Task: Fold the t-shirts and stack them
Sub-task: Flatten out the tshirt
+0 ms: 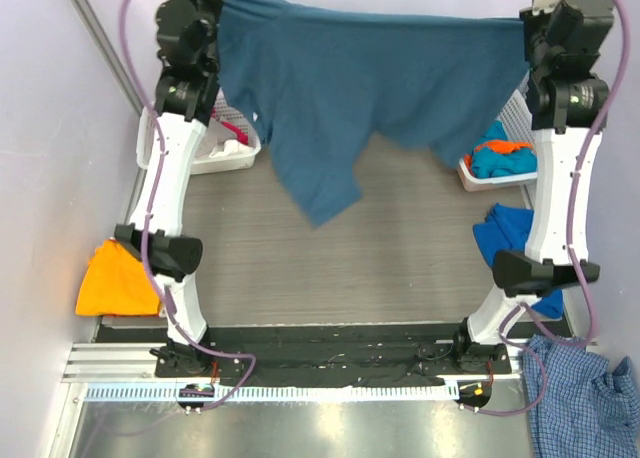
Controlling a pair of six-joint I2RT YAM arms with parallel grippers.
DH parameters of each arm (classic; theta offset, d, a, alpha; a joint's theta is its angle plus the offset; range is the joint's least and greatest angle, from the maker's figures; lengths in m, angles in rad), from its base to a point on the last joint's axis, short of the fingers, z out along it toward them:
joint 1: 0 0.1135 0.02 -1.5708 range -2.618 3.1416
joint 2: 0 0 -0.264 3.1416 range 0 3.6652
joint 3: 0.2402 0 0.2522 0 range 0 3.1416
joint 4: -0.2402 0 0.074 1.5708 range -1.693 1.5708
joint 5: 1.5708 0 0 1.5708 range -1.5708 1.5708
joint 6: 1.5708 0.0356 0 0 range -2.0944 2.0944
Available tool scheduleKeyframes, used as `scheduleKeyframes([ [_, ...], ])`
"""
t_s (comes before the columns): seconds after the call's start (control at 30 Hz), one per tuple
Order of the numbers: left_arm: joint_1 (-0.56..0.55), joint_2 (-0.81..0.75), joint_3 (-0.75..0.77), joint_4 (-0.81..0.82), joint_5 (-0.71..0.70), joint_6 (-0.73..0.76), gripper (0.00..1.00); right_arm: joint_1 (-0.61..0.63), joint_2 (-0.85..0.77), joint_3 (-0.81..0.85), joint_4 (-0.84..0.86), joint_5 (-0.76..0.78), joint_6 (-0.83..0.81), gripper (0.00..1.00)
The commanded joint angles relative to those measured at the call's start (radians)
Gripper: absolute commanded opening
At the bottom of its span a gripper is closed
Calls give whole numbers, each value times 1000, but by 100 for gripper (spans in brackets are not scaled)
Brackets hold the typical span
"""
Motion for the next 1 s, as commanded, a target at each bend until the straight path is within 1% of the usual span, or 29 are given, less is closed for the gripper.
scheduleKeyframes([
  [0.0,23,-272,-63,188,-38,-1,0,-19,-224,-113,90,52,-9,1],
  [0.03,23,-328,-100,182,-27,-3,0,-19,-250,-154,94,44,-4,1],
  [0.07,24,-361,-149,182,-24,-10,0,-19,-311,-254,99,23,-3,1],
  [0.1,24,-393,-256,181,-21,-29,0,-19,-343,-308,103,13,-1,1],
  [0.13,21,-457,-306,170,-12,-44,0,-19,-376,-364,107,0,7,1],
  [0.17,23,-480,-349,135,-1,-63,0,-19,-412,-482,110,-25,8,1],
  [0.2,21,-511,-437,95,8,-78,0,-19,-474,-542,114,-31,10,1],
  [0.23,21,-539,-484,70,41,-119,0,-19,-509,-601,113,-43,8,1],
  [0.27,21,-589,-531,12,63,-138,0,-19,-541,-718,110,-56,7,1],
  [0.3,21,-612,-617,-22,89,-156,0,-19,-605,-774,108,-85,4,1],
  [0.33,23,-632,-663,-58,130,-190,0,-19,-630,-826,90,-100,-4,1],
  [0.37,20,-683,-714,-113,205,-205,0,-19,-656,-875,76,-114,-16,1],
  [0.4,14,-706,-821,-141,251,-207,0,-19,-683,-964,62,-140,-24,1],
  [0.43,8,-735,-876,-163,284,-211,0,-19,-722,-1007,30,-154,-32,1],
  [0.47,0,-776,-932,-207,354,-215,0,-19,-745,-1085,12,-171,-53,1],
  [0.5,-20,-803,-1032,-233,387,-209,0,-19,-761,-1121,-8,-186,-64,1],
  [0.53,-28,-824,-1083,-255,431,-204,0,-19,-793,-1156,-46,-221,-76,1],
  [0.57,-50,-870,-1180,-295,506,-181,0,-19,-807,-1222,-65,-232,-107,1],
  [0.63,-80,-901,-1252,-350,557,-135,0,-19,-834,-1282,-106,-260,-139,1],
  [0.67,-93,-915,-1275,-425,575,-118,0,-19,-859,-1335,-119,-270,-156,1],
  [0.7,-115,-936,-1314,-463,621,-72,0,-19,-871,-1360,-130,-278,-191,1],
  [0.73,-124,-948,-1331,-500,637,-55,0,-19,-881,-1382,-166,-278,-211,1],
  [0.77,-133,-959,-1346,-569,651,-34,0,-19,-897,-1415,-183,-331,-229,1],
  [0.9,-163,-1014,-1420,-695,680,48,0,-19,-905,-1456,-284,-363,-297,1],
  [0.97,-164,-1030,-1426,-773,685,84,0,-19,-901,-1472,-346,-367,-334,1],
])
